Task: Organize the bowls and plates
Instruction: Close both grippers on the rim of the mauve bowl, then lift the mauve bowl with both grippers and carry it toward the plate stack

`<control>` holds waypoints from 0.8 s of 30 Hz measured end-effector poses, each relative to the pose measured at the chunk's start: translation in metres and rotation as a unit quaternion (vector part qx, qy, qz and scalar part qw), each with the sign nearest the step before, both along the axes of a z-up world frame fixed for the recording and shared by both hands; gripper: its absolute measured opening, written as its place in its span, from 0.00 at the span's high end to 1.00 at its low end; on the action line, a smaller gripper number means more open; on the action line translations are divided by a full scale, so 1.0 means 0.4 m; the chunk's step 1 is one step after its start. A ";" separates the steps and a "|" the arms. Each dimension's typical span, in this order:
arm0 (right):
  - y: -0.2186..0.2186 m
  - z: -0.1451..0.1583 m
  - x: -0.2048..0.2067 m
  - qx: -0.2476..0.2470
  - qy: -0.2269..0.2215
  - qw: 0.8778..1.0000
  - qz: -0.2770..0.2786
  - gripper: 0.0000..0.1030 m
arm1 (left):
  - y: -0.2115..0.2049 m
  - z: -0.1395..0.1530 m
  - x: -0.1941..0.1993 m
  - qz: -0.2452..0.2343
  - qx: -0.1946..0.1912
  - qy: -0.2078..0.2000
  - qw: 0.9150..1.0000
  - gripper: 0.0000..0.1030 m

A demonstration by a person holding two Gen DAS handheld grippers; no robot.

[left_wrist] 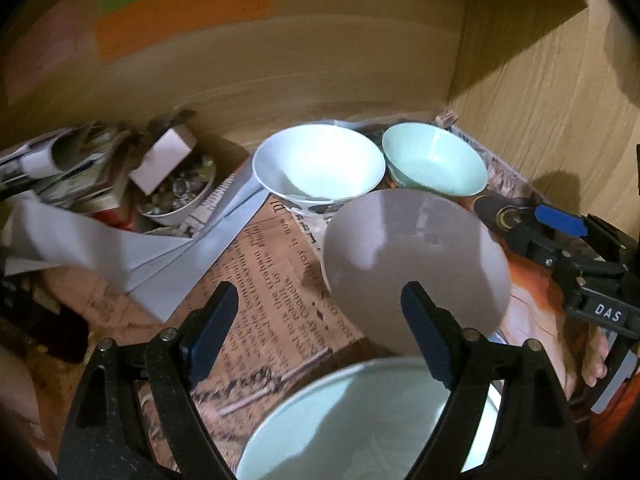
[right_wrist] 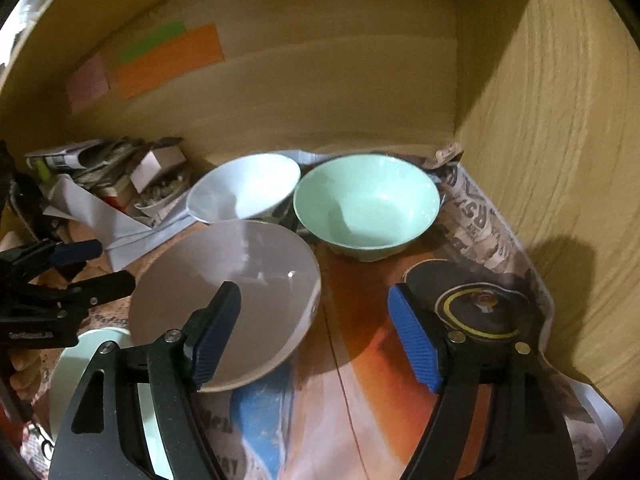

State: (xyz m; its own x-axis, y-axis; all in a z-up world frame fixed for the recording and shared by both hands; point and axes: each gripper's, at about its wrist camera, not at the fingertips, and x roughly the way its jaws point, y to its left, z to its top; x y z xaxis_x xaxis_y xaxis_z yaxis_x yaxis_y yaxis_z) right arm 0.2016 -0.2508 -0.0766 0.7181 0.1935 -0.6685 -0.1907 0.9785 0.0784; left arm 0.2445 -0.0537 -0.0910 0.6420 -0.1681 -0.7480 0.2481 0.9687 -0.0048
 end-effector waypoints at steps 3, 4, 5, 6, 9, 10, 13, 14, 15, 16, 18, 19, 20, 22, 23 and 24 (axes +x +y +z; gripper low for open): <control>0.002 -0.018 0.024 0.002 0.013 1.000 0.003 0.29 | -0.007 -0.023 0.039 0.001 -0.004 0.017 1.000 0.18; 0.003 -0.024 0.032 0.002 0.019 1.000 0.005 0.29 | -0.007 -0.028 0.046 0.002 -0.006 0.020 1.000 0.18; 0.004 -0.030 0.039 0.004 0.024 1.000 0.008 0.29 | -0.008 -0.037 0.057 0.002 -0.008 0.026 1.000 0.18; 0.005 -0.036 0.047 0.006 0.030 1.000 0.009 0.29 | -0.011 -0.042 0.065 0.002 -0.010 0.029 1.000 0.19; 0.006 -0.055 0.064 0.015 0.048 0.999 0.017 0.38 | -0.017 -0.056 0.079 -0.001 -0.012 0.037 0.999 0.27; 0.007 -0.061 0.069 0.017 0.055 0.998 0.019 0.43 | -0.021 -0.060 0.083 -0.004 -0.011 0.040 0.999 0.34; 0.005 -0.075 0.078 0.026 0.071 0.997 0.024 0.53 | -0.025 -0.074 0.093 -0.010 -0.018 0.055 0.998 0.43; 0.005 -0.079 0.080 0.028 0.075 0.996 0.025 0.56 | -0.026 -0.079 0.095 -0.011 -0.021 0.059 0.998 0.49; 0.005 -0.085 0.083 0.032 0.083 0.996 0.030 0.63 | -0.027 -0.082 0.097 -0.013 -0.022 0.062 0.998 0.52; 0.005 -0.090 0.087 0.036 0.091 0.995 0.033 0.67 | -0.029 -0.083 0.098 -0.017 -0.023 0.064 0.998 0.57; 0.005 -0.101 0.094 0.043 0.102 0.993 0.036 0.71 | -0.036 -0.090 0.100 -0.027 -0.026 0.071 0.997 0.65; 0.006 -0.105 0.096 0.048 0.106 0.992 0.039 0.73 | -0.038 -0.092 0.099 -0.029 -0.027 0.073 0.997 0.69; 0.005 -0.106 0.097 0.053 0.110 0.992 0.042 0.75 | -0.041 -0.096 0.100 -0.032 -0.028 0.077 0.996 0.74; 0.006 -0.105 0.095 0.064 0.113 0.990 0.051 0.81 | -0.046 -0.102 0.098 -0.037 -0.027 0.080 0.996 0.80; 0.009 -0.104 0.094 0.061 0.113 0.991 0.050 0.82 | -0.047 -0.102 0.098 -0.036 -0.025 0.078 0.996 0.81; 0.011 -0.102 0.092 0.056 0.111 0.991 0.048 0.82 | -0.047 -0.101 0.098 -0.036 -0.024 0.077 0.996 0.81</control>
State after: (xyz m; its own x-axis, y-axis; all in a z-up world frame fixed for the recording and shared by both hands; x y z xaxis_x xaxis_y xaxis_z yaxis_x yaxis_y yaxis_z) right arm 0.2384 -0.2462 -0.1173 0.5303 0.3352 -0.7788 -0.2485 0.9396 0.2352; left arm 0.2836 -0.0727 -0.1315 0.5056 -0.2474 -0.8266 0.3094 0.9463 -0.0939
